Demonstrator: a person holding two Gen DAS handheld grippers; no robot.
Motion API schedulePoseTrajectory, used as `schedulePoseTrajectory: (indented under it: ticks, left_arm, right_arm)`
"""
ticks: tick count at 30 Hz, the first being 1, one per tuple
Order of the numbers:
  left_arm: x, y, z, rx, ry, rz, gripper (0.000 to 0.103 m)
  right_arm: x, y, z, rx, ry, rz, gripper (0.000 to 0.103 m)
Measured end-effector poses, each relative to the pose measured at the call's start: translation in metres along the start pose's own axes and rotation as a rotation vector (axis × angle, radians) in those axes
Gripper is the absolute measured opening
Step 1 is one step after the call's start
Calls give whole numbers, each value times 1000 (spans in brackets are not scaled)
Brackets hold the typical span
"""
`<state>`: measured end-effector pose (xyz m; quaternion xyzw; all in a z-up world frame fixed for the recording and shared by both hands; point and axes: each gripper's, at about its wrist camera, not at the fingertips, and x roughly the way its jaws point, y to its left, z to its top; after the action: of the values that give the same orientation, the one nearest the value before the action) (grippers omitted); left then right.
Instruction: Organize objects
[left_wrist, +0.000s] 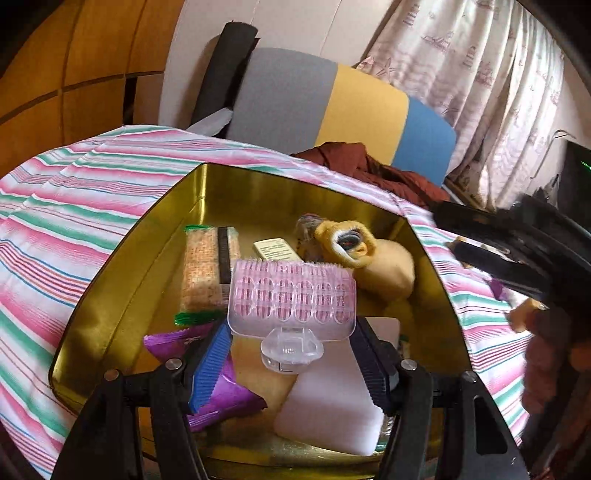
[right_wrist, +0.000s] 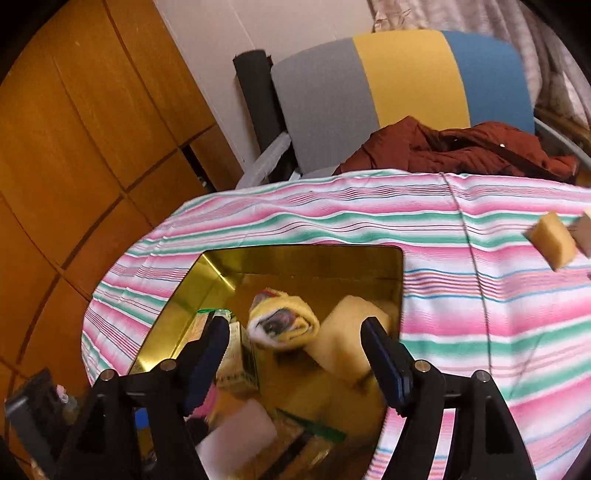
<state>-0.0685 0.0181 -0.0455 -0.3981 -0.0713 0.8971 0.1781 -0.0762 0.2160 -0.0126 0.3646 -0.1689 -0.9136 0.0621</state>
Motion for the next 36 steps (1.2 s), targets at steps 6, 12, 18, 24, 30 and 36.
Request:
schedulePoseTrajectory:
  ticks: [6, 12, 18, 24, 30, 36]
  left_arm:
    - [-12, 1, 7, -6, -45, 51, 76]
    - [-37, 5, 17, -47, -137, 79, 77]
    - [-49, 4, 24, -92, -177, 65, 77]
    - [-44, -21, 19, -44, -148, -5, 77]
    - [-39, -65, 6, 67, -97, -97, 77]
    - [-36, -111, -15, 182, -43, -191, 77]
  right_arm:
    - [-32, -13, -15, 35, -51, 1, 78]
    - [-52, -31, -24, 85, -78, -13, 79]
    - [-69, -45, -29, 114, -98, -30, 79]
    - [-80, -61, -37, 135, -101, -69, 80]
    - [-89, -82, -46, 163, -95, -119, 80]
    - [-100, -113, -55, 181, -74, -190, 80]
